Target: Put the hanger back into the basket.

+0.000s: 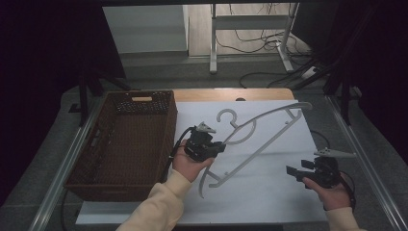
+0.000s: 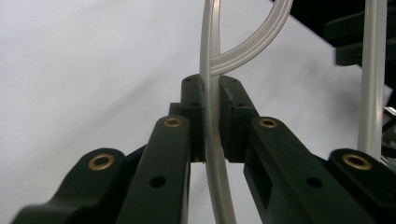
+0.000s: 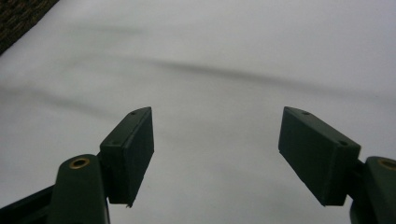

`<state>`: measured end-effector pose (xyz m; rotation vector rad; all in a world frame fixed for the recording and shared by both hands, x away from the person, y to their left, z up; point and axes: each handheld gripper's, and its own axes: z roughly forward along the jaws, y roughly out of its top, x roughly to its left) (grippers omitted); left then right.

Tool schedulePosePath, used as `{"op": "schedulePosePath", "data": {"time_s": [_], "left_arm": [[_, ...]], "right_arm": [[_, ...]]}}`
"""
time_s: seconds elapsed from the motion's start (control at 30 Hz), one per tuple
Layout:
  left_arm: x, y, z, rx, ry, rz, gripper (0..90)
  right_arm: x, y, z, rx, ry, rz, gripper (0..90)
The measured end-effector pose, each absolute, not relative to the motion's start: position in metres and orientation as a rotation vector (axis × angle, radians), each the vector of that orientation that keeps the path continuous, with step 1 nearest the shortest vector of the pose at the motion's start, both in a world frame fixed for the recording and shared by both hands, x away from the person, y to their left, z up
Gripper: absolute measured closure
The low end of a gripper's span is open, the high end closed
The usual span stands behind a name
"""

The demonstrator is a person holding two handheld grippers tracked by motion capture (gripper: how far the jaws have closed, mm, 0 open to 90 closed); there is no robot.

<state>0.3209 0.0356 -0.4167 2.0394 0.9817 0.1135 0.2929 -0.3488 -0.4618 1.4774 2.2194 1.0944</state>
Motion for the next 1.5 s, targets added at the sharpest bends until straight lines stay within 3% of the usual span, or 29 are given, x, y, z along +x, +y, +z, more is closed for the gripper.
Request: {"op": "schedulePosePath", "data": {"time_s": [0.6, 1.5], "left_arm": [[0.315, 0.071, -0.376, 1.982, 0.951, 0.108, 81.5], [0.314, 0.165, -0.345, 1.899, 1.054, 0.245, 81.6]], "right_arm": [[0.294, -0.348, -0.462, 1.466, 2.226, 1.068, 26.5], [0.294, -0.344, -0.462, 1.451, 2.226, 1.072, 25.3]]}}
